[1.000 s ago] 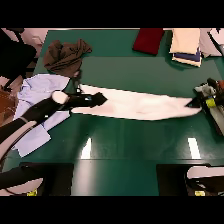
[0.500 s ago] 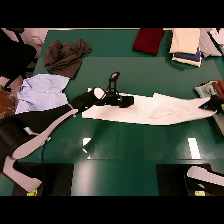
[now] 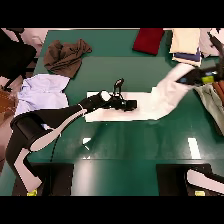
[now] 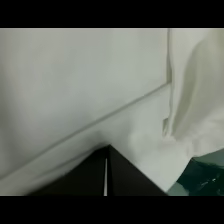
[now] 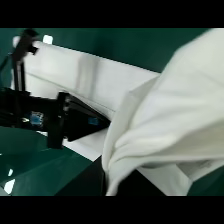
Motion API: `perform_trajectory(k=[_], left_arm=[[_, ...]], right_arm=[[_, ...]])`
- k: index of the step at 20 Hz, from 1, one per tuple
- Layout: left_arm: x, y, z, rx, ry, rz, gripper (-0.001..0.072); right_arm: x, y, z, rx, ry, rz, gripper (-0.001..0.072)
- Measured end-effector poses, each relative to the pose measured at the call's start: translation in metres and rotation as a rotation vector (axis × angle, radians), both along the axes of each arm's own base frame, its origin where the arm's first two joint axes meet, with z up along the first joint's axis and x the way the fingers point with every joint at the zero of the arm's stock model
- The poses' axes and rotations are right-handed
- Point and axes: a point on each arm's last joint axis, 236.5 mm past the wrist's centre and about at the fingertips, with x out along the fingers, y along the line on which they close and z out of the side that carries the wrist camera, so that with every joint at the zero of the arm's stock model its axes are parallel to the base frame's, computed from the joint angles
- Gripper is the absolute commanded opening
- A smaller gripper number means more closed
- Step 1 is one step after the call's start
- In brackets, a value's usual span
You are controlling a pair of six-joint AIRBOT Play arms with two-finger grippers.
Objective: Fold the shirts.
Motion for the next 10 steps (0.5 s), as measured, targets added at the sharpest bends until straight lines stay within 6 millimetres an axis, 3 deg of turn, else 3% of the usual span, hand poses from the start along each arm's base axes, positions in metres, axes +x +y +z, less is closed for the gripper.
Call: perform_trajectory(k=[4,7,9,10], left_arm=[[0.0,-0.001,-0.002,-0.003,0.008,0.002,0.0021],[-0.002,0.005,0.008,-0.011,0.037,-0.039,0.0018],[0.004,0.031,0.035,0.02,0.053,-0.055,0.002],[0.005,0.057,0.046,0.088,0.051,-0.075,0.002]], right_arm=[[-0.009,0.1,0.024,0.047,-0.068,0.147,0.0021],[-0.018,0.16,0.024,0.082,-0.085,0.213,0.002],[-0.023,0.191,0.015,0.096,-0.074,0.246,0.002],[-0.026,0.206,0.008,0.099,-0.062,0.265,0.0021]])
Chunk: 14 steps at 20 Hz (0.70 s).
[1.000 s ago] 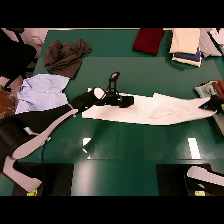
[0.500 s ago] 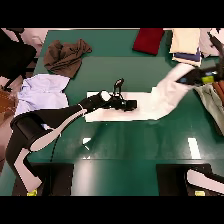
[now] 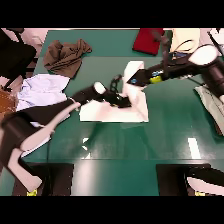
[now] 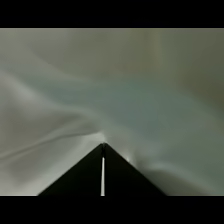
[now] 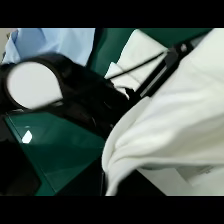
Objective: Fold the shirts.
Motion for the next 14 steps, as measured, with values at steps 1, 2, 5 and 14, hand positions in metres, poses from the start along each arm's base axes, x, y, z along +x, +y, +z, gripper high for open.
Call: perform_trajectory(k=[1,2,5,14], left_arm=[[-0.002,0.033,0.007,0.103,-0.009,-0.028,0.002],[-0.003,0.077,0.019,0.236,-0.036,-0.048,0.002],[0.004,0.219,0.078,0.58,-0.134,0.041,0.0021],[-0.043,0.378,0.215,0.783,-0.323,0.39,0.0021]], right_arm=[[-0.003,0.013,-0.006,0.004,0.012,0.013,0.002],[-0.004,0.026,-0.013,0.011,0.023,0.024,0.002],[-0.012,0.064,-0.028,0.053,0.055,0.06,0.002],[-0.029,0.18,-0.073,0.352,0.231,0.093,0.0587]])
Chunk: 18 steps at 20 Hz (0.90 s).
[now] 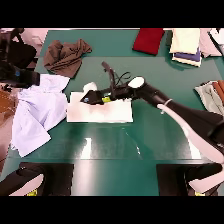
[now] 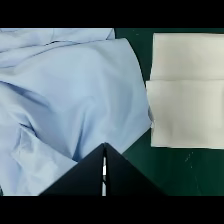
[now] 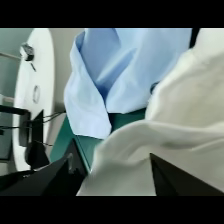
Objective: Fold the shirts.
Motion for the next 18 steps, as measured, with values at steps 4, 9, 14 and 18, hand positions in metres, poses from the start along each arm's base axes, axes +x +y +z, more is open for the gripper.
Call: perform_trajectory(k=[4,9,14,18], left_arm=[[-0.004,0.003,0.008,-0.01,-0.026,0.007,0.0022],[-0.004,-0.017,0.011,-0.088,-0.037,-0.037,0.0022],[0.003,-0.032,0.017,-0.142,-0.081,-0.072,0.0022],[0.006,-0.038,0.02,-0.165,-0.097,-0.084,0.0022]], right_arm=[[0.017,-0.009,0.004,0.154,0.099,-0.023,0.0586],[0.056,-0.135,-0.021,0.044,0.157,-0.188,0.059],[0.049,-0.255,-0.077,-0.147,0.252,-0.338,0.0689],[0.028,-0.265,-0.118,-0.231,0.327,-0.301,0.0689]])
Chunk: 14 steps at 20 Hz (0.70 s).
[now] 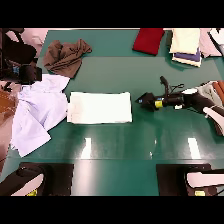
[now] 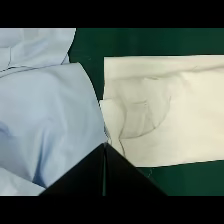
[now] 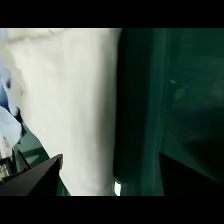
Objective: Fold the shirts.
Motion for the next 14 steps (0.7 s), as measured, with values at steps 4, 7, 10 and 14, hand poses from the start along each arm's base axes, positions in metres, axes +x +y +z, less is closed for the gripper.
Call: perform_trajectory(k=[4,7,10,14], left_arm=[[-0.001,-0.002,0.0,-0.007,0.002,-0.005,0.0022],[-0.004,-0.002,-0.002,-0.006,0.018,-0.006,0.0022],[-0.006,-0.002,-0.004,-0.006,0.031,-0.008,0.0022],[-0.008,-0.002,-0.005,-0.004,0.039,-0.008,0.0022]], right_arm=[[-0.011,0.055,-0.016,0.011,0.042,0.142,0.0674],[-0.013,0.108,-0.026,-0.017,0.031,0.26,0.0025],[-0.006,0.156,-0.002,0.009,-0.042,0.337,0.0022],[0.026,0.157,0.064,0.018,-0.154,0.328,0.0022]])
